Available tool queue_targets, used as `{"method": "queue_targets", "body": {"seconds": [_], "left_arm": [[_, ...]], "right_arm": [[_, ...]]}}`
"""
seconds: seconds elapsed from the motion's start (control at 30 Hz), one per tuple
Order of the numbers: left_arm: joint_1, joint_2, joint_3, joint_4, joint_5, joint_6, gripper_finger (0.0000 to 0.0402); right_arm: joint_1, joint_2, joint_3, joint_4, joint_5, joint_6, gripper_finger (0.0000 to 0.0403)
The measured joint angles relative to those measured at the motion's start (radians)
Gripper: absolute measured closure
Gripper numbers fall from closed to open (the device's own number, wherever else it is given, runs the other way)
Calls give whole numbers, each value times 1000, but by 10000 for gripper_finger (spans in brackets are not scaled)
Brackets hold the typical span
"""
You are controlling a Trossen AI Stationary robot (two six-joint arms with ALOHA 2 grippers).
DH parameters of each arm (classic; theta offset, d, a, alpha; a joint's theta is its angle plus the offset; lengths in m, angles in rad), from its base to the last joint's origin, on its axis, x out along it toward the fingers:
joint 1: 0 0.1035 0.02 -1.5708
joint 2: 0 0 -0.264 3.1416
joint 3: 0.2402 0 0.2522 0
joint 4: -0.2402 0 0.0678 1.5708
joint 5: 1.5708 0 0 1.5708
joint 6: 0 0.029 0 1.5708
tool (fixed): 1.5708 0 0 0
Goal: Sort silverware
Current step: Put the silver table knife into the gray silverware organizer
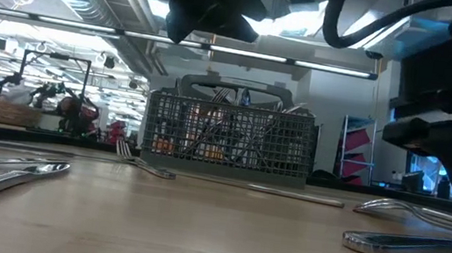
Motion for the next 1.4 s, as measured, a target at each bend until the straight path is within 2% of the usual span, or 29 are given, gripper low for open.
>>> {"method": "queue_targets", "body": {"seconds": [0.2,0.43,0.73,0.8,0.9,1.17,1.4], "left_arm": [[0,0,0,0,0,-3,259],[0,38,0,19,0,-57,259],[0,131,0,47,2,-126,259],[0,143,0,49,2,-139,259],[0,160,0,85,2,-144,259],[0,230,0,314,33,-72,259],[-5,273,0,324,46,-58,259]], "right_arm": [[-2,2,-2,11,-68,2,294],[-1,2,-3,18,-82,2,303],[1,5,-5,66,-101,2,390],[0,6,-5,78,-99,2,398],[0,6,-5,94,-86,2,392],[-16,6,-5,126,22,2,396],[-90,8,-5,206,91,0,400]]}}
